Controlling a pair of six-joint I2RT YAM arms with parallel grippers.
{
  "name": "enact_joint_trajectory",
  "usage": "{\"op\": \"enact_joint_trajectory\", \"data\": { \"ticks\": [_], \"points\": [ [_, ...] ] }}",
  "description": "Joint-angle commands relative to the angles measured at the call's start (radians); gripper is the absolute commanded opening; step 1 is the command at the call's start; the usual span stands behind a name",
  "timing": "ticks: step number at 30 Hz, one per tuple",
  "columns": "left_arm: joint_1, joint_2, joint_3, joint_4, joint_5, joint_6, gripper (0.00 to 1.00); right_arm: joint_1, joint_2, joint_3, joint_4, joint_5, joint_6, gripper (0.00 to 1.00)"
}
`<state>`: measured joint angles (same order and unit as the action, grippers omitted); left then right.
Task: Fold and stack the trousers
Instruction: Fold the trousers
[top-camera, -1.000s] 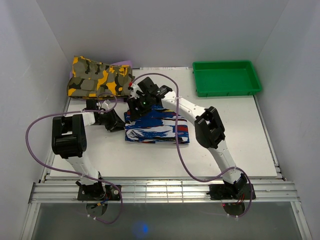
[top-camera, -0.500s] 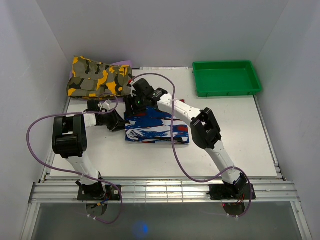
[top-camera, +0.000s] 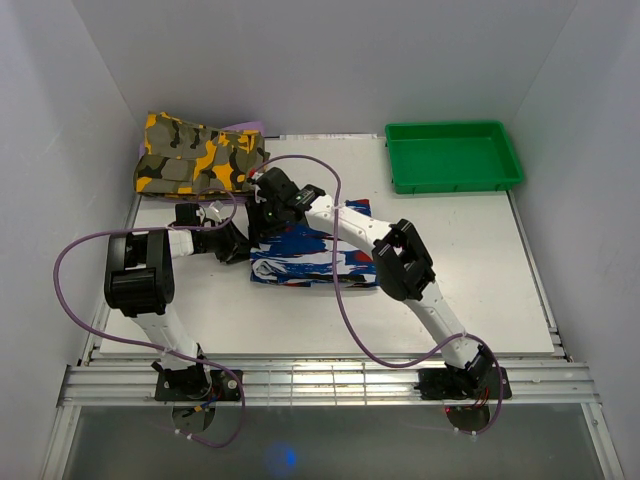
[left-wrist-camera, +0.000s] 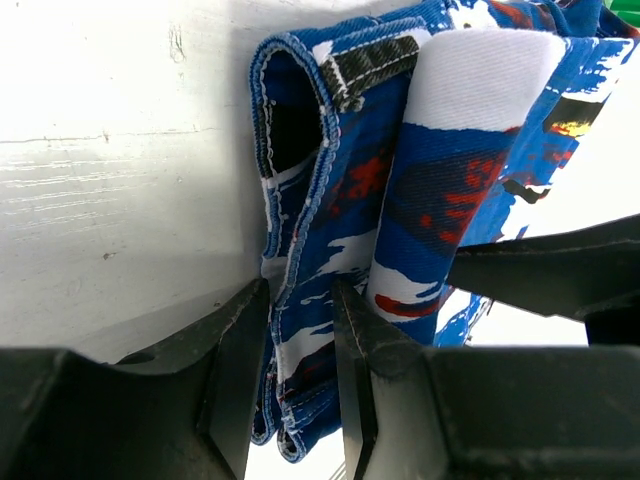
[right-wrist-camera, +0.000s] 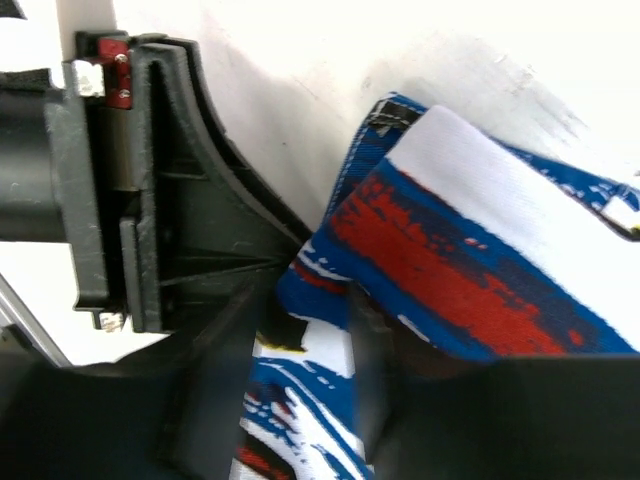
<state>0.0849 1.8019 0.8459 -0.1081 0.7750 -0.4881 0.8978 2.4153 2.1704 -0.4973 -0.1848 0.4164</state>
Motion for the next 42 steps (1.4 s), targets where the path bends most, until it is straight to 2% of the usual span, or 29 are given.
{"op": "enact_joint_trajectory", "data": {
  "ticks": [1, 4, 6, 10, 17, 21, 25, 26, 29, 31, 42],
  "points": [
    [-0.016, -0.019, -0.025, -0.021, -0.033, 0.013, 0.43, -0.003, 0.022, 0.017, 0.026, 0.012, 0.001, 0.4],
    [-0.016, -0.019, -0.024, -0.019, -0.031, 0.011, 0.43, -0.008, 0.024, 0.014, 0.032, -0.007, -0.002, 0.29],
    [-0.016, -0.018, -0.025, -0.016, -0.029, 0.009, 0.43, -0.01, 0.027, 0.012, 0.037, -0.018, -0.007, 0.26],
    [-0.017, -0.013, -0.027, -0.018, -0.029, 0.013, 0.43, -0.013, 0.025, 0.016, 0.043, -0.042, -0.011, 0.08],
    [-0.019, -0.001, -0.025, -0.018, -0.037, 0.013, 0.41, -0.014, -0.019, 0.048, 0.059, -0.097, 0.002, 0.08],
    [-0.019, 0.007, -0.022, -0.018, -0.043, 0.013, 0.37, -0.014, -0.076, 0.002, 0.104, -0.136, 0.039, 0.08],
    [-0.02, 0.013, -0.021, -0.021, -0.045, 0.013, 0.27, -0.008, -0.105, -0.027, 0.117, -0.162, 0.071, 0.08],
    [-0.02, 0.017, -0.022, -0.022, -0.046, 0.014, 0.18, -0.007, -0.11, -0.027, 0.118, -0.165, 0.074, 0.08],
    [-0.022, 0.024, -0.021, -0.024, -0.049, 0.014, 0.06, -0.005, -0.102, -0.026, 0.121, -0.168, 0.084, 0.08],
    [-0.022, 0.027, -0.019, -0.024, -0.049, 0.013, 0.01, -0.005, -0.094, -0.021, 0.123, -0.168, 0.088, 0.08],
    [-0.031, 0.045, -0.013, -0.018, -0.034, 0.009, 0.0, 0.0, -0.061, -0.012, 0.143, -0.162, 0.107, 0.08]
  ]
}}
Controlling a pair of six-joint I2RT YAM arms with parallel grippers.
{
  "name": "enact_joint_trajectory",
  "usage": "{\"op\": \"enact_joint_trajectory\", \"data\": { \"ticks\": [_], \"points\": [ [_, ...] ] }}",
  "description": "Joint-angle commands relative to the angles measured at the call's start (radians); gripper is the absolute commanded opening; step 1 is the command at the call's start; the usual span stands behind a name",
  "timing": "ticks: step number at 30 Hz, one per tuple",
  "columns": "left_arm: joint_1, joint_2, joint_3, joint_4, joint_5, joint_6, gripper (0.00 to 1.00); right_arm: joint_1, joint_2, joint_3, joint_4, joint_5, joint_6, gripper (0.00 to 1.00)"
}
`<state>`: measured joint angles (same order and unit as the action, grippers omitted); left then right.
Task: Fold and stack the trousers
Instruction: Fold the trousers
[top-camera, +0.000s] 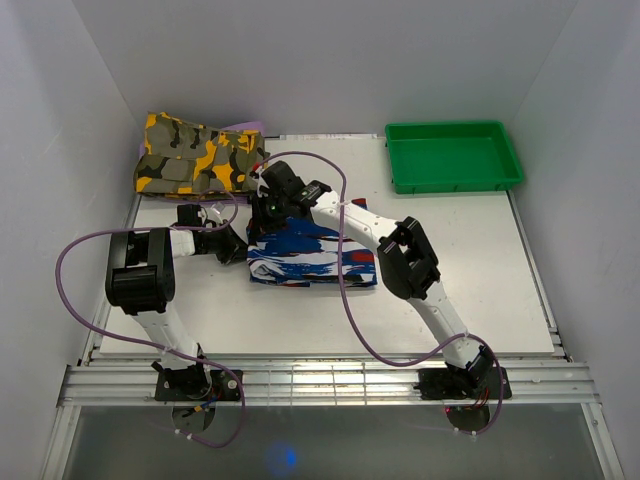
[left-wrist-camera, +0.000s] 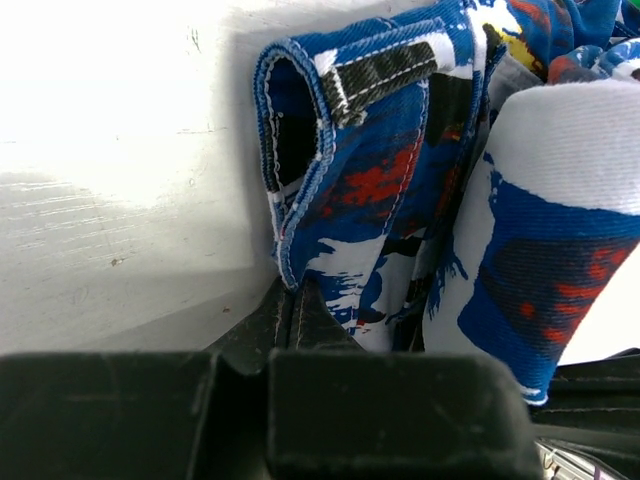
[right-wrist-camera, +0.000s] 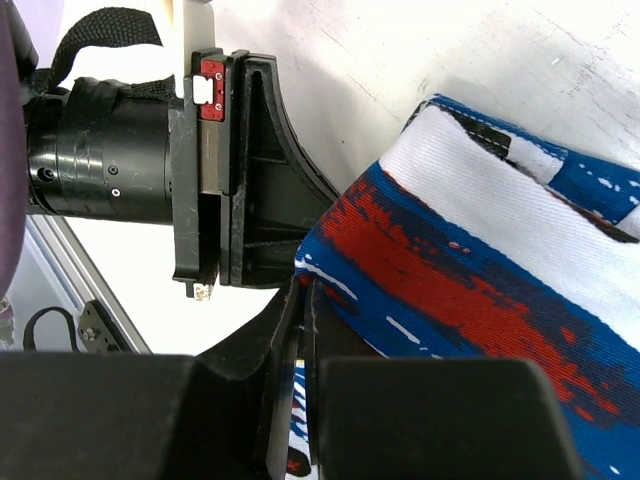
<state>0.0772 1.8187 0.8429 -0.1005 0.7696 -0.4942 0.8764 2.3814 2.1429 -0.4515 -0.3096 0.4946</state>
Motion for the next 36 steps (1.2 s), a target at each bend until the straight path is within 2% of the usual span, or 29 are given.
{"op": "enact_joint_trajectory", "data": {
  "ticks": [1, 15, 16, 17, 18, 21, 25, 29, 30, 32, 33, 36],
  "points": [
    [-0.024, 0.028, -0.01, -0.027, -0.029, 0.016, 0.0, 0.022, -0.025, 0.017, 0.099, -0.036, 0.032, 0.08],
    [-0.03, 0.028, -0.016, -0.022, -0.026, 0.014, 0.0, 0.03, 0.021, 0.028, 0.103, -0.01, 0.024, 0.08],
    [-0.03, 0.025, -0.01, -0.031, -0.03, 0.017, 0.02, 0.03, 0.025, 0.026, 0.102, -0.006, 0.018, 0.08],
    [-0.03, 0.024, -0.005, -0.041, -0.039, 0.02, 0.09, 0.03, 0.028, 0.017, 0.102, -0.005, 0.016, 0.08],
    [-0.03, 0.016, -0.001, -0.051, -0.047, 0.026, 0.21, 0.024, 0.03, 0.009, 0.102, -0.005, 0.015, 0.08],
    [-0.027, -0.004, 0.031, -0.109, -0.078, 0.058, 0.36, 0.006, 0.033, -0.018, 0.108, -0.013, 0.004, 0.08],
    [0.002, -0.036, 0.059, -0.198, -0.09, 0.068, 0.48, -0.013, 0.05, -0.02, 0.119, -0.039, -0.007, 0.08],
    [0.039, -0.082, 0.091, -0.297, -0.09, 0.098, 0.55, -0.022, 0.038, -0.023, 0.14, -0.089, -0.002, 0.1],
    [0.05, -0.096, 0.102, -0.335, -0.095, 0.108, 0.57, -0.022, 0.023, -0.024, 0.146, -0.115, 0.004, 0.26],
    [0.087, -0.137, 0.119, -0.378, -0.101, 0.132, 0.64, -0.025, 0.0, -0.023, 0.165, -0.141, 0.012, 0.42],
    [0.099, -0.15, 0.145, -0.428, -0.105, 0.172, 0.66, -0.027, -0.028, -0.02, 0.166, -0.158, 0.012, 0.58],
    [0.151, -0.193, 0.192, -0.519, -0.075, 0.288, 0.67, -0.048, -0.109, -0.024, 0.166, -0.18, -0.008, 0.79]
  ]
}}
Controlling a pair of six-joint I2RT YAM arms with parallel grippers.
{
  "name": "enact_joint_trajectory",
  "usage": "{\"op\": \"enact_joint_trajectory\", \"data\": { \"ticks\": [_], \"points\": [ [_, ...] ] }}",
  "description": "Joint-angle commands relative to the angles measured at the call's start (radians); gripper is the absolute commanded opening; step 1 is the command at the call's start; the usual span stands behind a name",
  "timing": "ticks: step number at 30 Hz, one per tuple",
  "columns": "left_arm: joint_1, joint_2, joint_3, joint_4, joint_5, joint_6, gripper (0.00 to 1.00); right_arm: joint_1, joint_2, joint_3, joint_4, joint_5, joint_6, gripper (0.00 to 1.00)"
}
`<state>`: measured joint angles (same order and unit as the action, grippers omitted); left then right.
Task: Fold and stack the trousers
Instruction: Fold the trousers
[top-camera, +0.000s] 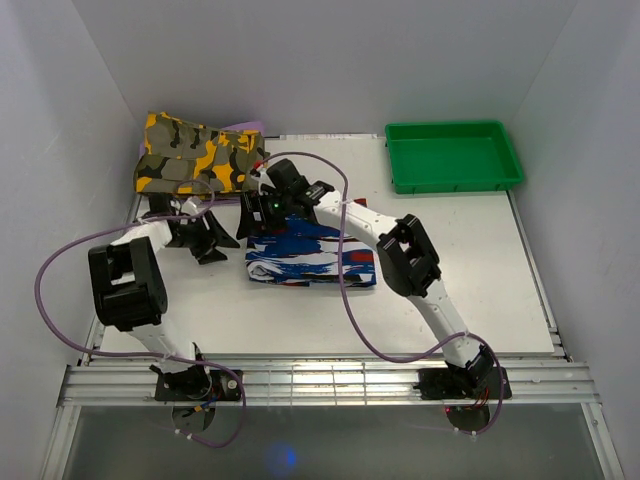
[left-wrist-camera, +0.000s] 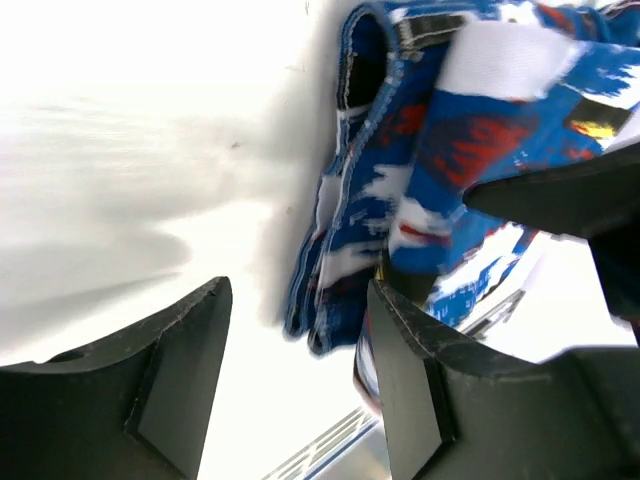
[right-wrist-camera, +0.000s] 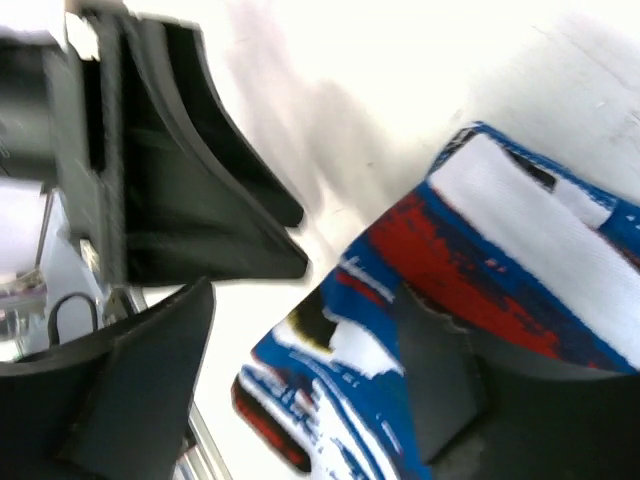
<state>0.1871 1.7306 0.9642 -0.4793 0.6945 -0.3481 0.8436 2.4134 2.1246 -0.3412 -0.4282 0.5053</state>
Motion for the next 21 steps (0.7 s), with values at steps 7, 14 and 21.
{"op": "enact_joint_trajectory", "data": {
  "ticks": [7, 14, 21],
  "points": [
    [0.034, -0.236, 0.241, -0.18, 0.285, 0.345, 0.64, -0.147, -0.42, -0.198, -0.001, -0.154, -0.192, 0.9],
    [-0.222, -0.206, 0.217, -0.128, 0.445, 0.208, 0.52, -0.343, -0.66, -0.635, -0.114, -0.426, -0.343, 0.9],
    [-0.287, -0.149, -0.101, 0.134, 0.435, -0.026, 0.46, -0.391, -0.715, -0.998, 0.031, -0.535, -0.329, 0.91]
  ]
}}
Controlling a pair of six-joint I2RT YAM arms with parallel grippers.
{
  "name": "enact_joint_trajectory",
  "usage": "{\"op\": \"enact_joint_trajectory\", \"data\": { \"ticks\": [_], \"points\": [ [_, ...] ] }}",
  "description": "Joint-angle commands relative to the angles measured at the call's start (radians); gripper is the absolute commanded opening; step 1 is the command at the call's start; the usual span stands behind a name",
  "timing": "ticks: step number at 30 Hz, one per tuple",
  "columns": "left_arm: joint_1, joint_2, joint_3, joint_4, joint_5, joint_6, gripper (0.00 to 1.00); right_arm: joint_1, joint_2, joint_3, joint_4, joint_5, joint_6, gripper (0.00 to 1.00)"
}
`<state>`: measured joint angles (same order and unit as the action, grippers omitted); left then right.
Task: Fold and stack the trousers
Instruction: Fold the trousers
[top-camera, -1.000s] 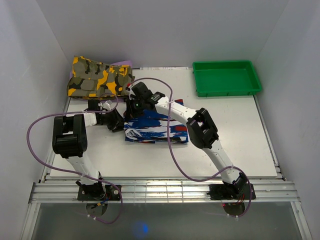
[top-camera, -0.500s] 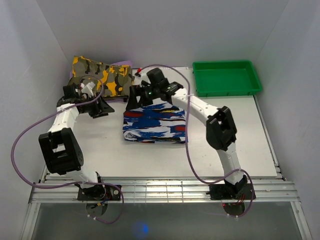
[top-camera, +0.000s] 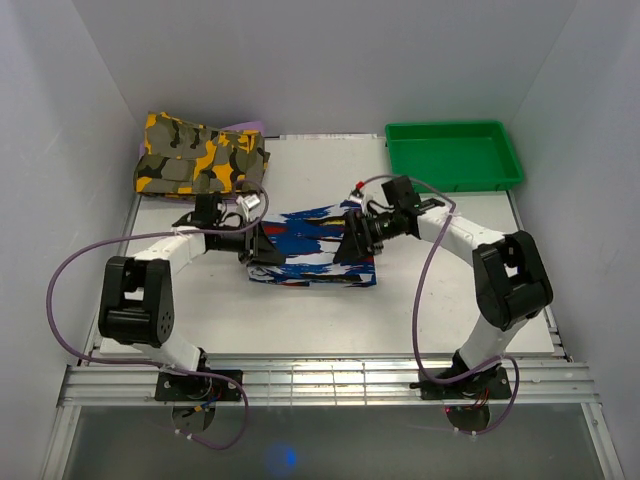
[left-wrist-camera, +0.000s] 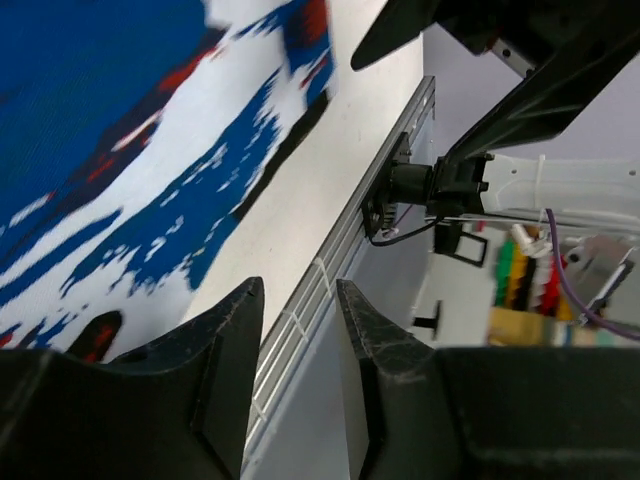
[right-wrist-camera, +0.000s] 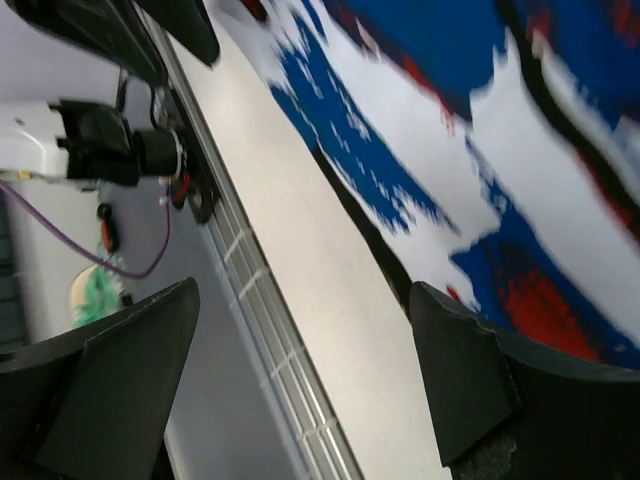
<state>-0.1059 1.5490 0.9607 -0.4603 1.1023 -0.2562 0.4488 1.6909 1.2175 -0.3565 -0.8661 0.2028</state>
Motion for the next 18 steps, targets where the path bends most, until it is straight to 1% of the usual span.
{"op": "enact_joint_trajectory", "data": {
  "ticks": [1, 2, 3, 5, 6, 7, 8, 10, 11, 12, 14, 15, 16, 17, 18],
  "points": [
    [0.009, 0.051, -0.12, 0.121, 0.005, -0.118, 0.44, 0.001, 0.015, -0.145, 0.054, -0.087, -0.026, 0.91],
    [0.014, 0.071, -0.141, 0.135, -0.013, -0.12, 0.43, -0.005, 0.024, -0.171, 0.097, -0.086, -0.019, 0.91],
    [0.021, 0.104, -0.167, 0.181, -0.031, -0.135, 0.43, -0.012, 0.045, -0.193, 0.112, -0.086, -0.013, 0.91],
    [0.054, 0.131, -0.224, 0.21, -0.07, -0.143, 0.43, -0.034, 0.068, -0.232, 0.138, -0.054, -0.013, 0.91],
    [0.067, 0.166, -0.231, 0.206, -0.106, -0.135, 0.43, -0.045, 0.097, -0.24, 0.142, -0.051, -0.016, 0.92],
    [0.099, 0.184, -0.235, 0.207, -0.119, -0.126, 0.43, -0.053, 0.113, -0.245, 0.145, -0.039, -0.023, 0.92],
    [0.104, 0.204, -0.237, 0.213, -0.124, -0.124, 0.43, -0.07, 0.127, -0.254, 0.148, -0.034, -0.026, 0.92],
    [0.182, 0.27, -0.218, 0.192, -0.148, -0.104, 0.43, -0.087, 0.157, -0.259, 0.16, -0.02, -0.017, 0.93],
    [0.201, 0.289, -0.197, 0.189, -0.15, -0.097, 0.43, -0.1, 0.165, -0.257, 0.162, -0.027, -0.014, 0.94],
    [0.216, 0.304, -0.183, 0.161, -0.157, -0.086, 0.42, -0.104, 0.173, -0.244, 0.145, -0.024, -0.017, 0.94],
    [0.25, 0.332, -0.136, 0.131, -0.115, -0.023, 0.42, -0.108, 0.174, -0.217, 0.116, -0.033, -0.046, 0.95],
    [0.25, 0.332, -0.11, 0.045, -0.089, 0.027, 0.42, -0.108, 0.167, -0.176, 0.091, -0.054, -0.058, 0.97],
    [0.244, 0.298, -0.091, 0.008, -0.026, 0.076, 0.44, -0.108, 0.159, -0.153, 0.033, -0.068, -0.071, 0.98],
    [0.245, 0.268, -0.076, -0.035, 0.008, 0.181, 0.45, -0.108, 0.147, -0.127, -0.004, -0.082, -0.107, 0.99],
    [0.245, 0.232, -0.032, -0.152, 0.034, 0.248, 0.48, -0.108, 0.113, -0.058, -0.056, -0.096, -0.141, 0.97]
  ]
}}
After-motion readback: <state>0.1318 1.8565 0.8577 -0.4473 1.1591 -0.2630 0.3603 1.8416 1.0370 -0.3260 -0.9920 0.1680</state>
